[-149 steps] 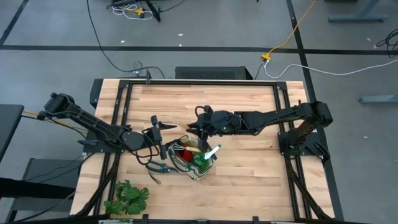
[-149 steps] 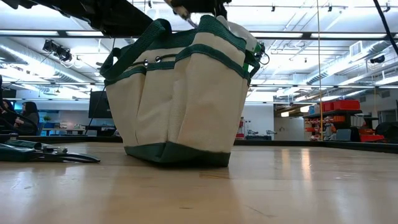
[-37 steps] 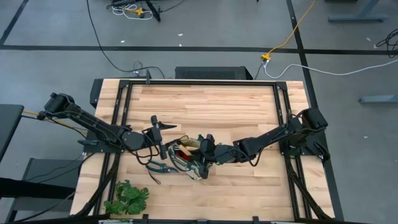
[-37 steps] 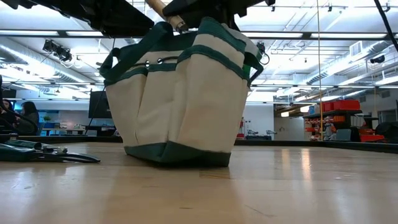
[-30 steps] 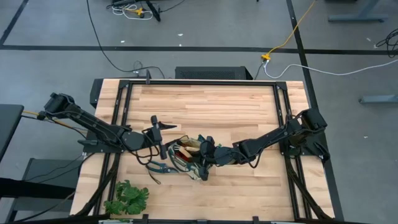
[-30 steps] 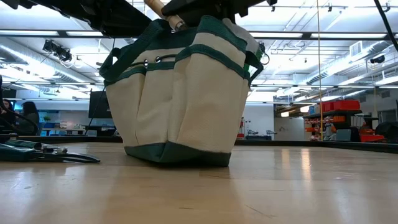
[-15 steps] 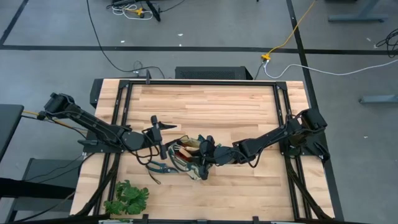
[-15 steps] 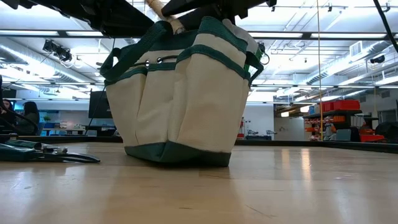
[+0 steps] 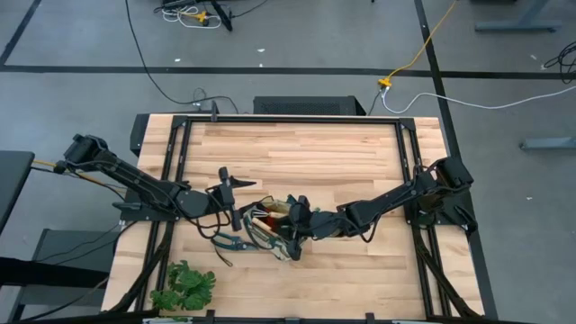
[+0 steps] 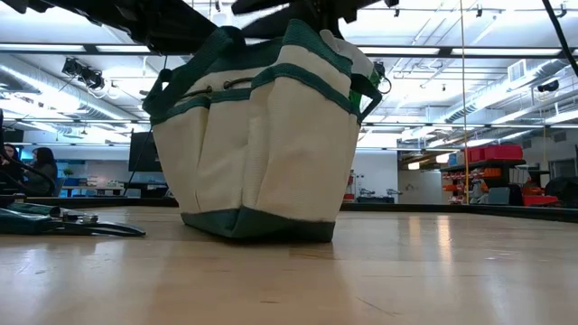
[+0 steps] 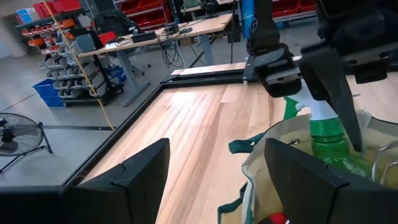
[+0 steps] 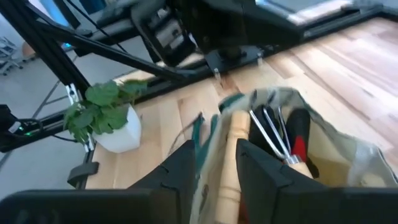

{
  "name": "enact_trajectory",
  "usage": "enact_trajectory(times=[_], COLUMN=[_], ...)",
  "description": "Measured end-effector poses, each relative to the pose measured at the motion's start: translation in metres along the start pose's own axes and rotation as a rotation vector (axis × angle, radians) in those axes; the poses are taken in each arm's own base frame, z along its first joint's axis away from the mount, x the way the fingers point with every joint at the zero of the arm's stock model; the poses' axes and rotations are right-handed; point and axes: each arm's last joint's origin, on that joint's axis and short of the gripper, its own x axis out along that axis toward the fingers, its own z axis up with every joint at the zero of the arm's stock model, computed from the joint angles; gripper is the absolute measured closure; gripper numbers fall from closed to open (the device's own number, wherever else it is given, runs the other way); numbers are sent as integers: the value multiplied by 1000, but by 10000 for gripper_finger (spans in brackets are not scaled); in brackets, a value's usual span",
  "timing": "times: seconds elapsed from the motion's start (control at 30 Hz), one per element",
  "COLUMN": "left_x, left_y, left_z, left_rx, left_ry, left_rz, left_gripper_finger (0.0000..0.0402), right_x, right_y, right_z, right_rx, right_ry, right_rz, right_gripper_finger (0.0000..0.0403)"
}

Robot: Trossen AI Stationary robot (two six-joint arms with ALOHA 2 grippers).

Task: Pick & Place Garden tools in Gardening bag
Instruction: Put the green shear scissors into the gardening bag

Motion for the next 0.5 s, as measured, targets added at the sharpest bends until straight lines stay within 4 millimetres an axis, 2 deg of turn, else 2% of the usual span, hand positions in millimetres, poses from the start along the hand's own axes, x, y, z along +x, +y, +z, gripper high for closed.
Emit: enact_trajectory(times=[0.27, 0.5], left_x=[-10, -46], left_y=[-9, -15], left_z=[0, 8], left_rx=[59, 129], left_ry=[-6, -36], left_rz=[-78, -123], left_gripper_finger=[131, 131], right_x=[-1, -2], right_y=[4, 4], right_z=[10, 10], right_rx=[-71, -90], right_ry=[-91, -86], right_rz=[41, 39], right_gripper_finger=[287, 287])
